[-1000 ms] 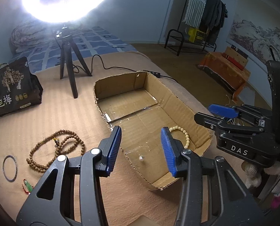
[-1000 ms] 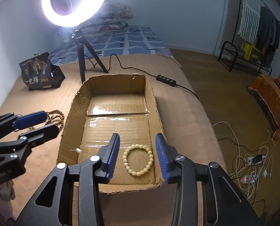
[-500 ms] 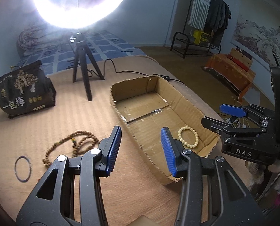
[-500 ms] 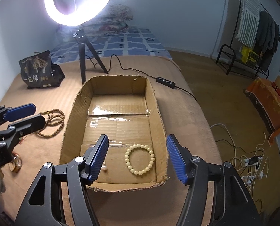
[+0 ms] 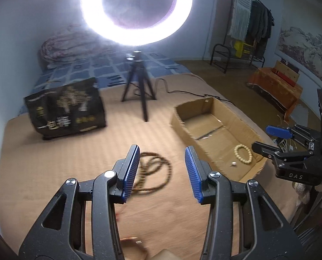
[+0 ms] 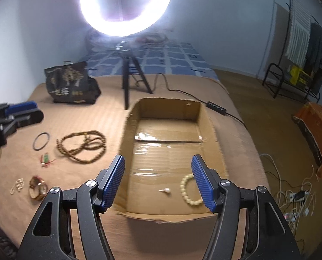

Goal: Organize jewelry
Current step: 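Grasp the green jade pendant with the left gripper while the right grasps the watch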

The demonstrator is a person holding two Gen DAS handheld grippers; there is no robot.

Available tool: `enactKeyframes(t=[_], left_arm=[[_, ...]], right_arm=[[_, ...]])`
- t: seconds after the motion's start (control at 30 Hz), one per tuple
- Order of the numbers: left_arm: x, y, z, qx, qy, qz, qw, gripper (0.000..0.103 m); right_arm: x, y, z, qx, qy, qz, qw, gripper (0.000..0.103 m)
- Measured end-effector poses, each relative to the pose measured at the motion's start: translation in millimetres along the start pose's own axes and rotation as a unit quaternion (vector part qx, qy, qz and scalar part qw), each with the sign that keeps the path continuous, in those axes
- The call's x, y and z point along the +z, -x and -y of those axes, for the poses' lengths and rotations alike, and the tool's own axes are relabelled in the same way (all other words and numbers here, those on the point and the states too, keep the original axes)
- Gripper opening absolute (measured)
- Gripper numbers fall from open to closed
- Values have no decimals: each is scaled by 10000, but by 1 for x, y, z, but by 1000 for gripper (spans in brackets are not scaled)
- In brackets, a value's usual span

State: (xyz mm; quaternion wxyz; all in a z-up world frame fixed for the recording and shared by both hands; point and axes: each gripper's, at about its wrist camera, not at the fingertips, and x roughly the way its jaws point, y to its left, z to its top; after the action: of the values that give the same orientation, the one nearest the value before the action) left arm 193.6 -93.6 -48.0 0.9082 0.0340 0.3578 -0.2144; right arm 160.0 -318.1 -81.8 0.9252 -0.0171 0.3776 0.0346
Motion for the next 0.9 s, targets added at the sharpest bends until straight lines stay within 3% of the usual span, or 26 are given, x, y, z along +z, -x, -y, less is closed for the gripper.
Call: enactKeyframes(t=[0.23, 0.47, 0.9], left_arm=[[-26, 5, -68, 170, 499, -180, 9984, 44], [-54, -5, -101, 273, 422, -515, 9974, 44], [-86, -51, -101, 200, 201, -1248, 9918, 44]], right_arm=[[-4, 3, -34, 212, 243, 6, 9995, 63], [-13, 6, -60, 376, 423, -88, 9984, 63], [-45, -22, -117, 1330, 108, -861, 9873, 63]])
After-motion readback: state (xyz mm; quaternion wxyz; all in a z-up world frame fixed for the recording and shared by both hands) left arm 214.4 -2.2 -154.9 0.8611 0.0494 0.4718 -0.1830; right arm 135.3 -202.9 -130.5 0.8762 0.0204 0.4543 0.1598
